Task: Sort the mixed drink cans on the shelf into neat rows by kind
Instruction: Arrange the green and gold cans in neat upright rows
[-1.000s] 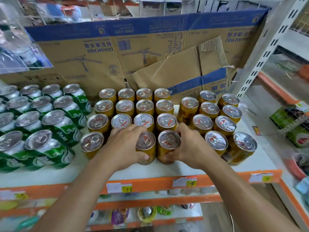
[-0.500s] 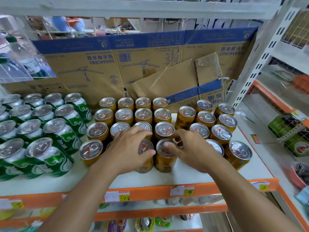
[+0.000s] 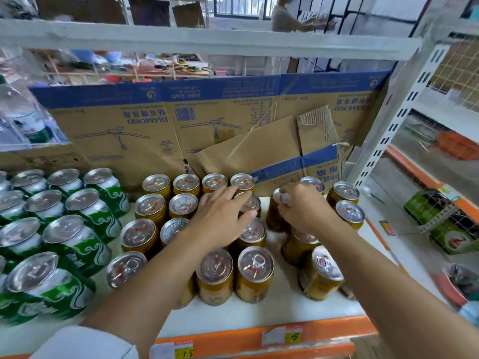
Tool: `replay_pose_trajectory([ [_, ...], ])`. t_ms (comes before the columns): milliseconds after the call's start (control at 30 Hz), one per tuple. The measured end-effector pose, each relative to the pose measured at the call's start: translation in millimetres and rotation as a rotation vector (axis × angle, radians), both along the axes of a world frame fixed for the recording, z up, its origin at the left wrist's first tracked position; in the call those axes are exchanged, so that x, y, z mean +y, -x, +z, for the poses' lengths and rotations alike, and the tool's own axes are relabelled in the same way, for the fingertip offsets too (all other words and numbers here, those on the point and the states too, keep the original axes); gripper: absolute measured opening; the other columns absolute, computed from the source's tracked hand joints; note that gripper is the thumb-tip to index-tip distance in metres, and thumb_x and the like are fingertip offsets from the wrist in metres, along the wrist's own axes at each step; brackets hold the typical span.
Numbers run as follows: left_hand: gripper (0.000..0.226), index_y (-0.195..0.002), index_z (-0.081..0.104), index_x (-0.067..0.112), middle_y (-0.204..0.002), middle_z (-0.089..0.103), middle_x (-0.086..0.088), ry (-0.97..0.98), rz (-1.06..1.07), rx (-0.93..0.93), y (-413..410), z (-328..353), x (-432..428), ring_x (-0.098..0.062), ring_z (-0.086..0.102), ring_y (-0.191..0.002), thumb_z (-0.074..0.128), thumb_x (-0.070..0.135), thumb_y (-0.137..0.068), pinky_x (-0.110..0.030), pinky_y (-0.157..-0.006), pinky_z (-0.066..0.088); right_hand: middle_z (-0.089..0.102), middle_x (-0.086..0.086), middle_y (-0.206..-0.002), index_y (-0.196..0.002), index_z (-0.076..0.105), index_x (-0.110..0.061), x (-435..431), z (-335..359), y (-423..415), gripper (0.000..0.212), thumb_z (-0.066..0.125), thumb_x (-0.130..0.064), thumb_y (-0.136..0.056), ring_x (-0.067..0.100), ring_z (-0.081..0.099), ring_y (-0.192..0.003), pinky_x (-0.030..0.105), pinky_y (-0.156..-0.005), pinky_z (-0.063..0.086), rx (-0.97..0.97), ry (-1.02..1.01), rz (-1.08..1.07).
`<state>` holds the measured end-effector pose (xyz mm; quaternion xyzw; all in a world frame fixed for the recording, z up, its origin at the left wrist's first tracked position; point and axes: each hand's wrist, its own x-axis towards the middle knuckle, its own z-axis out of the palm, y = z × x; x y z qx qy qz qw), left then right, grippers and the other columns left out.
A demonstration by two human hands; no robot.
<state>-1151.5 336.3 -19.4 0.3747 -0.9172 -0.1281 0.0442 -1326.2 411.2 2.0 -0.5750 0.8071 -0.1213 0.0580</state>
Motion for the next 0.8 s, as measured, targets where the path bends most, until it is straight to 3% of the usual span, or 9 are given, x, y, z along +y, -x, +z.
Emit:
replay_pose_trajectory([
  [67, 0.059, -0.153, 0.014, 0.036, -0.163, 0.006, 0.000, -0.014, 0.032, -0.020, 7, -5, -7, -0.021, 0.000, -0.149, 0.030, 0.055, -0.099, -0.047, -0.117, 0.002, 0.061, 0.011, -0.103, -0.097, 0.055, -0.010, -13, -2, 9, 0.016, 0.056, -0.023, -0.089, 0.033, 0.055, -0.100, 0.030, -0.069, 0.033, 0.049, -0.058, 0.036],
  [167, 0.059, -0.152, 0.013, 0.038, -0.163, 0.000, 0.003, -0.055, 0.077, -0.050, 10, -17, -9, -0.018, -0.010, -0.148, 0.025, 0.058, -0.098, -0.050, -0.117, -0.005, 0.062, 0.011, -0.105, -0.111, 0.056, -0.012, -25, -4, 18, 0.030, 0.061, -0.031, -0.087, 0.031, 0.054, -0.097, 0.032, -0.070, 0.036, 0.098, -0.147, 0.093],
  [300, 0.058, -0.151, 0.014, 0.043, -0.162, 0.002, 0.008, -0.007, 0.111, -0.068, 10, -26, -11, -0.014, -0.009, -0.148, 0.023, 0.060, -0.097, -0.046, -0.118, -0.003, 0.065, 0.010, -0.103, -0.112, 0.061, -0.014, -37, 0, 32, 0.035, 0.067, -0.031, -0.082, 0.028, 0.059, -0.091, 0.033, -0.067, 0.045, 0.044, -0.171, 0.168],
  [467, 0.062, -0.152, 0.010, 0.043, -0.161, -0.001, 0.014, -0.015, 0.133, -0.049, 11, -27, -10, -0.010, -0.008, -0.148, 0.026, 0.062, -0.095, -0.043, -0.120, -0.001, 0.065, 0.008, -0.105, -0.116, 0.061, -0.016, -55, 6, 45, 0.032, 0.065, -0.023, -0.084, 0.026, 0.060, -0.093, 0.039, -0.078, 0.055, -0.024, -0.164, 0.266],
  [600, 0.074, -0.152, 0.006, 0.041, -0.159, -0.003, 0.019, -0.030, 0.156, -0.063, 13, -26, -10, -0.007, -0.009, -0.147, 0.015, 0.068, -0.084, -0.040, -0.120, -0.002, 0.062, 0.008, -0.109, -0.121, 0.058, -0.018, -69, 2, 49, 0.041, 0.068, -0.026, -0.082, 0.026, 0.060, -0.092, 0.034, -0.075, 0.054, -0.080, -0.147, 0.266],
  [800, 0.074, -0.152, 0.009, 0.041, -0.158, -0.004, 0.023, -0.023, 0.175, -0.040, 12, -27, -10, -0.005, -0.008, -0.147, 0.017, 0.069, -0.084, -0.038, -0.120, -0.003, 0.062, 0.008, -0.104, -0.110, 0.058, -0.014, -79, 0, 47, 0.038, 0.074, -0.029, -0.080, 0.027, 0.060, -0.093, 0.042, -0.080, 0.055, -0.076, -0.087, 0.216],
])
